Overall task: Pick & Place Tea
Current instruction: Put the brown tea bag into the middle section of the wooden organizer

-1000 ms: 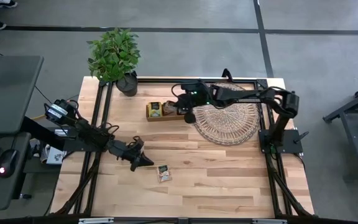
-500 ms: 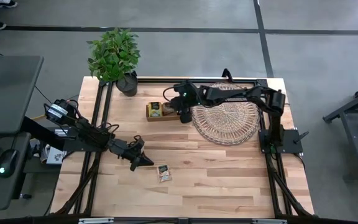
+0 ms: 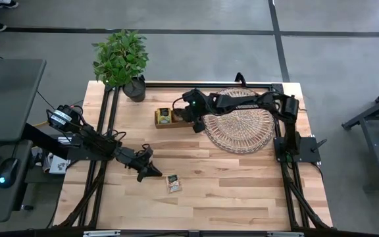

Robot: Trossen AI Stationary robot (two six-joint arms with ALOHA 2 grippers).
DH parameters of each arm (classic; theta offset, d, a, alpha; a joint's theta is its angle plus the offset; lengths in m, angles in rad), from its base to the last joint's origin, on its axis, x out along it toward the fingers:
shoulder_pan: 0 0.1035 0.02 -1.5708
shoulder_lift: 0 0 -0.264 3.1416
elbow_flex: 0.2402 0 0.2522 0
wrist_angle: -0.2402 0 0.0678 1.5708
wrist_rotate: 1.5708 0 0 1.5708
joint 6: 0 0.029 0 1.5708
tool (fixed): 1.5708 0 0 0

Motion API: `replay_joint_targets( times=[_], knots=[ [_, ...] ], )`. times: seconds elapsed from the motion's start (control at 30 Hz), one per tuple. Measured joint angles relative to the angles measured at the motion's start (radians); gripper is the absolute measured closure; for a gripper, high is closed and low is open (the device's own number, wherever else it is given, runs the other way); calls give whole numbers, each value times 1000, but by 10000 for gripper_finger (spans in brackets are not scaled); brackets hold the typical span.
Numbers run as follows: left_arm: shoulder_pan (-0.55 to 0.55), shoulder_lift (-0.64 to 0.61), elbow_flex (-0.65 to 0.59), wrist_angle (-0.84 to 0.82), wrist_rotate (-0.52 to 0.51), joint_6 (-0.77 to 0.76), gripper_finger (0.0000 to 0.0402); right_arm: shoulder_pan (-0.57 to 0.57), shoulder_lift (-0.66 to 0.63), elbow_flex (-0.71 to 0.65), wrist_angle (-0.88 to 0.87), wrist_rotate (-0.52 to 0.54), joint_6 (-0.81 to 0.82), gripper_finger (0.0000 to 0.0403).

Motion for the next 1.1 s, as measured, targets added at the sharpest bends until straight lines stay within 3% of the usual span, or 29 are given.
replay_joint_targets(
  times=[0.5,0.77,1.1],
  knots=[
    [0,0,0,-18,10,-2,401,4,30,0,43,74,4,394],
    [0,0,0,-23,13,-2,401,4,30,0,41,107,15,339],
    [0,0,0,-22,14,-10,401,17,29,0,39,121,171,253]
  ],
)
